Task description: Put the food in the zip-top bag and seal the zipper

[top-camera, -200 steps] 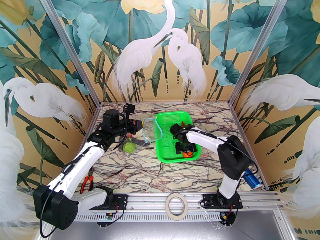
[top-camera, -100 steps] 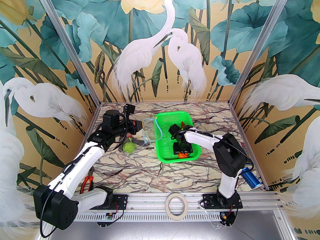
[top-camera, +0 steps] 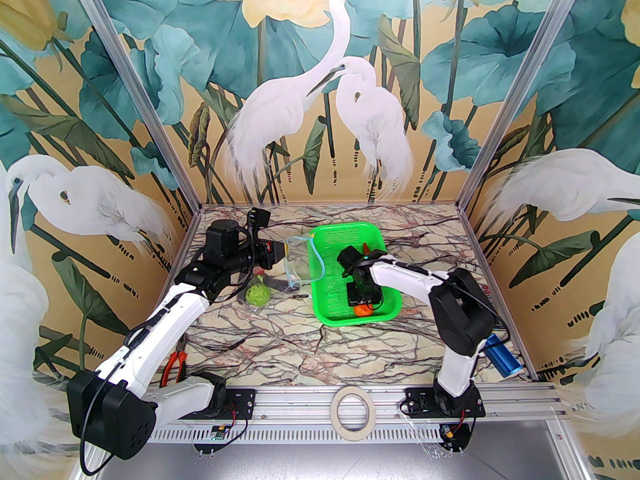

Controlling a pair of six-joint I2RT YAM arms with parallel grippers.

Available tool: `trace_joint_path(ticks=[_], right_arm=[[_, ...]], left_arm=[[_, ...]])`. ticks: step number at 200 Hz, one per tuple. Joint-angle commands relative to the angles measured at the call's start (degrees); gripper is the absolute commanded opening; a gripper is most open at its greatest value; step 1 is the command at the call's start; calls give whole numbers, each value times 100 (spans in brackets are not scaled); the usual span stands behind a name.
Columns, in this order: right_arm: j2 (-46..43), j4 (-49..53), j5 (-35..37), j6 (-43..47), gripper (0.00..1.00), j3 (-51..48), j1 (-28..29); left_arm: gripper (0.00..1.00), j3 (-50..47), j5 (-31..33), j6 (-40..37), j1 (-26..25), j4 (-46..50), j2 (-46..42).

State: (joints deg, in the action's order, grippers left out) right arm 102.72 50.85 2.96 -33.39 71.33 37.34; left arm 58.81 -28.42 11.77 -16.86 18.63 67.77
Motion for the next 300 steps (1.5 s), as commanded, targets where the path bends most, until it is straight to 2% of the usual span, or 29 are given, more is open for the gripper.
trace_joint_path(ticks=[1,13,43,93,140,223,264,300], right_arm=[[-424,-256,117,57,26,233,-59],[-528,-327,139,86,22,289,-86],[-614,-471,223,121,19,440,-120],[-1017,-1018,225,105,18,865,-113],[-1341,-1697,-205,55,18,1273,98],[-553,-2472,-737,-206,21,1802,737],[-42,-2509,-906,-358,28,1942,836],[129,-2486,-932,-405,46,1959,845]], left_arm=[[9,50,12,-62,43,57,-115],[9,47,15,-54,43,61,-123],[9,36,39,-60,51,61,-130],[9,66,-23,-16,49,64,-14],[9,158,-40,36,48,57,74],[9,263,-40,150,47,17,123],[9,268,-25,155,44,-9,70],[9,237,-29,147,45,-9,52]])
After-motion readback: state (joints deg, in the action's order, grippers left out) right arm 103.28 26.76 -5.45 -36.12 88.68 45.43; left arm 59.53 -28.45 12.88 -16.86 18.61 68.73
